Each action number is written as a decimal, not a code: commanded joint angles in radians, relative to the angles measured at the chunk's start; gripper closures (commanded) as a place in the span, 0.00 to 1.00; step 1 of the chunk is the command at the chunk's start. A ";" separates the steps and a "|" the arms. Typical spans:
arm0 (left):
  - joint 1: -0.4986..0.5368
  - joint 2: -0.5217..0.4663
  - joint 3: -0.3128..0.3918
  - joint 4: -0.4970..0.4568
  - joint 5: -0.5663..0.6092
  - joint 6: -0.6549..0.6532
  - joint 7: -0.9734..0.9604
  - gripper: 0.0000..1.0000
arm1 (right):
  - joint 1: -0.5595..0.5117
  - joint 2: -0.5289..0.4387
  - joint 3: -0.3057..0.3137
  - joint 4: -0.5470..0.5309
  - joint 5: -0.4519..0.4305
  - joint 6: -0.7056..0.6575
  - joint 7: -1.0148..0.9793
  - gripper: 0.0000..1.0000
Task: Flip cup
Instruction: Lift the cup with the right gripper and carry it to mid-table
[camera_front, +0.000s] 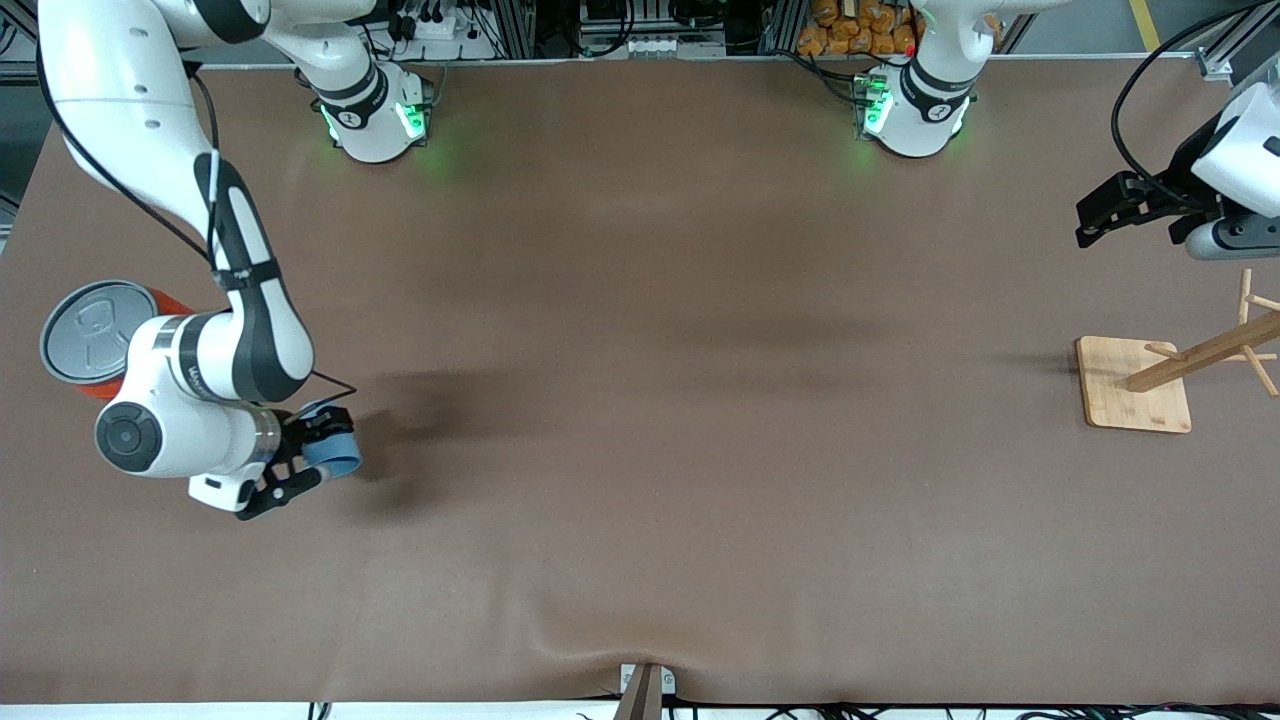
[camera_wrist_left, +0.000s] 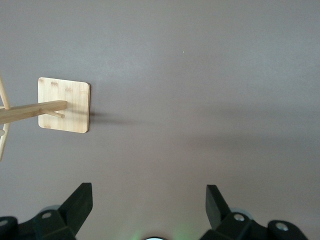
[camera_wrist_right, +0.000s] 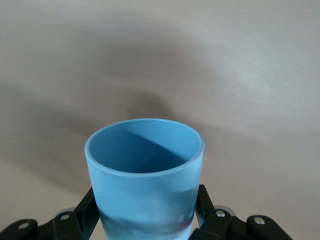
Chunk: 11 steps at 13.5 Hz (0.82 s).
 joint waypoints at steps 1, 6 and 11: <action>0.001 0.011 -0.018 0.009 0.009 -0.012 0.003 0.00 | -0.006 -0.036 0.139 0.021 0.008 -0.024 -0.089 0.45; 0.003 0.013 -0.020 0.009 0.009 -0.012 0.003 0.00 | 0.115 -0.001 0.253 0.046 0.008 0.087 -0.197 0.40; 0.006 0.012 -0.020 0.010 0.009 -0.012 0.010 0.00 | 0.217 0.056 0.253 0.040 0.004 0.284 -0.461 0.36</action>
